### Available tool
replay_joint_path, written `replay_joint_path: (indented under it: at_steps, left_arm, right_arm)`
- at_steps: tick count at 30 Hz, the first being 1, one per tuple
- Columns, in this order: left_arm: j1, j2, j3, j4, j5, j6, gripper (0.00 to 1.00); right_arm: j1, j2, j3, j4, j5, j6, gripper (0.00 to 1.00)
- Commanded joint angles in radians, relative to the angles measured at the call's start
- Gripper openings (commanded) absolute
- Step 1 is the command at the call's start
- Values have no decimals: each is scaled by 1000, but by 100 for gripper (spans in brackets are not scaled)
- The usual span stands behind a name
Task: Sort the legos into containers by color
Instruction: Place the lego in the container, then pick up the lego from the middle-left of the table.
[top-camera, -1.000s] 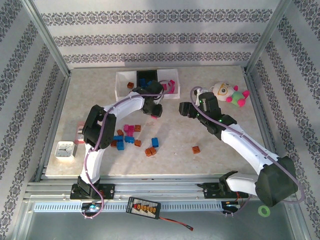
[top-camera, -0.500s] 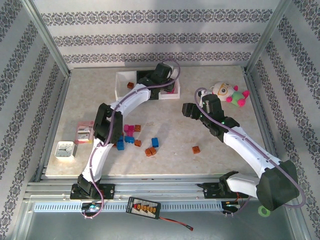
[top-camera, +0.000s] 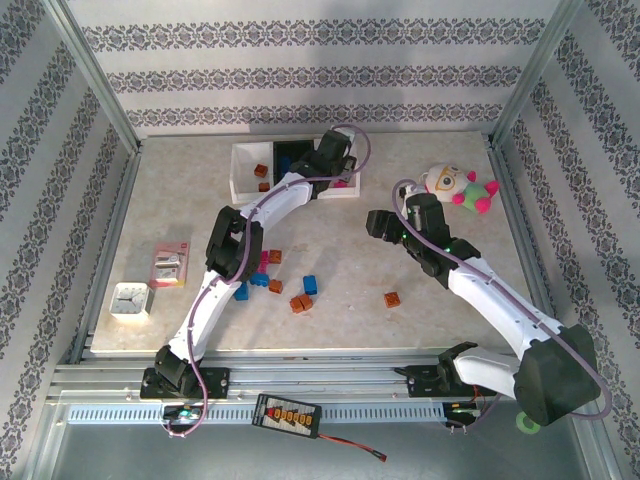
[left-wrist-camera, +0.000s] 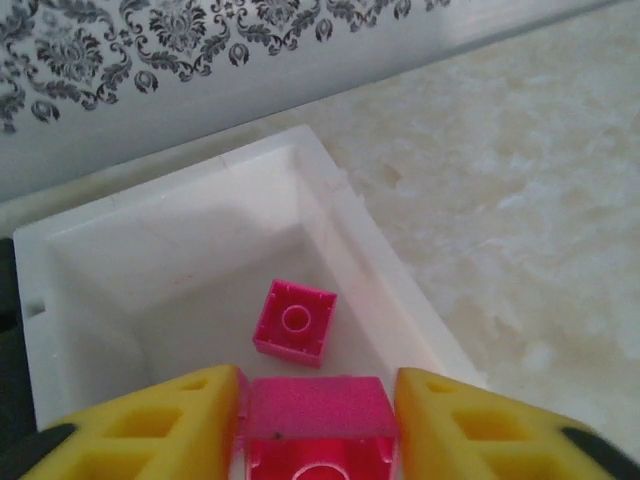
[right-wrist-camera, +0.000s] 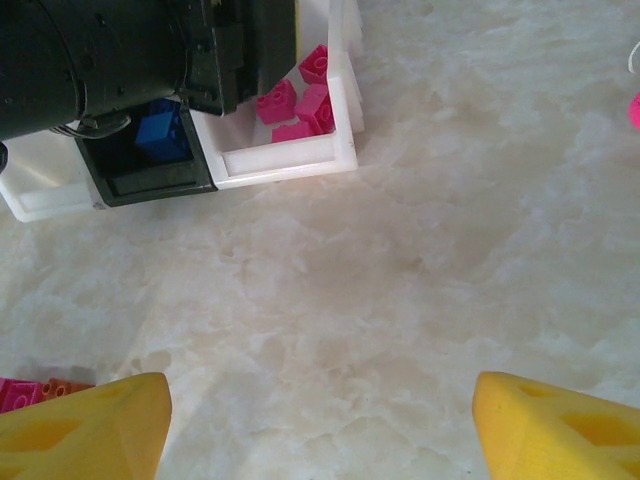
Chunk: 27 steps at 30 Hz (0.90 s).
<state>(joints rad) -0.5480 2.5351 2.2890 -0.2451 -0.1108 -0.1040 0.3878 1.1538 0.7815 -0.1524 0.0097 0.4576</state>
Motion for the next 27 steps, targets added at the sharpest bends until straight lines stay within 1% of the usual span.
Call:
replay_joint_path:
  at_steps: [1,3,6,9,10,15,21,24,27]
  left_arm:
    - [7,-1,35,25,-7,5,60]
    - [8,-21,34,6,16,-1,70]
    - [6,-79,1,-18,56,-13,83]
    - [5,-165,-86,-17,82,-27,94]
    - [6,-200,-127,-18,85,-32,99]
    - [4,-392,-392,10,61,-76,99]
    - [4,-656,-758,46,14,-125,99]
    - [4,-775,-903,-9,-16,-177,99]
    - [5,-883,-1005,-134,-72,-280,99]
  right_arm:
    - [-12,-35,-18,1,-3,10,80]
    - [-13,-46,-26,-3,-4,7,81]
    - [-13,-58,-34,-25,-10,3,82]
    - [-13,-62,-39,-62,-21,-13,83]
    - [-13,-61,-41,-77,-29,-21,84]
    - [-12,-63,-62,-101,-66,-51,85]
    - [-3,-18,-50,-68,-195,-83,87]
    - [19,18,-32,-67,-232,-109,89]
    - [44,51,-17,-74,-247,-130,90]
